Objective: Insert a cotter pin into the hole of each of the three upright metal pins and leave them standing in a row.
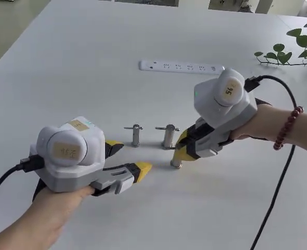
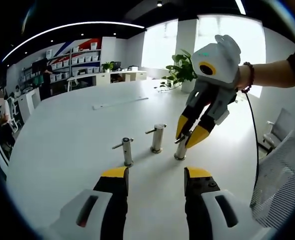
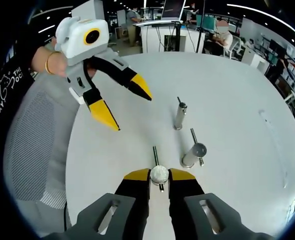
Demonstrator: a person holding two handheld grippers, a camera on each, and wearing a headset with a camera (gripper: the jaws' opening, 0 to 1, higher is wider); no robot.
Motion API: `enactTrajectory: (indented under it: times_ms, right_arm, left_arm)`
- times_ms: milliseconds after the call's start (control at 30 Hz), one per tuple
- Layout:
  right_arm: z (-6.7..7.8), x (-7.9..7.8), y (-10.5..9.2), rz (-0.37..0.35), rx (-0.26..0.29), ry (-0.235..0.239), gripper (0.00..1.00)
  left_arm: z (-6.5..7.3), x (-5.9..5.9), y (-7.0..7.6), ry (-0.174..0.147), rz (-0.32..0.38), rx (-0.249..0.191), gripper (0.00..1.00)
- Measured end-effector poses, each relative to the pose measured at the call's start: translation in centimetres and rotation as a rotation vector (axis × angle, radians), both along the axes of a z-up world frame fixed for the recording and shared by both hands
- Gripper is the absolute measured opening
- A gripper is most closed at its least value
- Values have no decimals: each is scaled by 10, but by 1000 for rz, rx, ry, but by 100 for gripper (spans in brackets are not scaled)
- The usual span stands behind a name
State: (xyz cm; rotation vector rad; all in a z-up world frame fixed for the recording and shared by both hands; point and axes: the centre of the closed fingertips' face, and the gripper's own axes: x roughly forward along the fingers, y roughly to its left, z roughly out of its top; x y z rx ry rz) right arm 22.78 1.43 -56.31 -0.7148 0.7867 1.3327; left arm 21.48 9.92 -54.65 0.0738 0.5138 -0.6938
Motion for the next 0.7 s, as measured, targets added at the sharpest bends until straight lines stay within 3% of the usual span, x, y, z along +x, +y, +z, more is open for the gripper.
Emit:
enactTrajectory:
  times_ms: [67,267,333,700]
  right_arm:
    - [0,9,-6,-11,1,-2,8]
    - [2,16,-18,-20,-14,-13,8]
    - [2,19,-22,-14,-19,-20,8]
    - [2,37,-42,-48,-45,-38,8]
  left_arm:
    - [3,0,0,-6,1,-2,44]
    - [7,1,2,-15,18,-14,44]
    - [10,3,4,-6,49,-60,44]
    - [12,2,15,-12,54,-41,44]
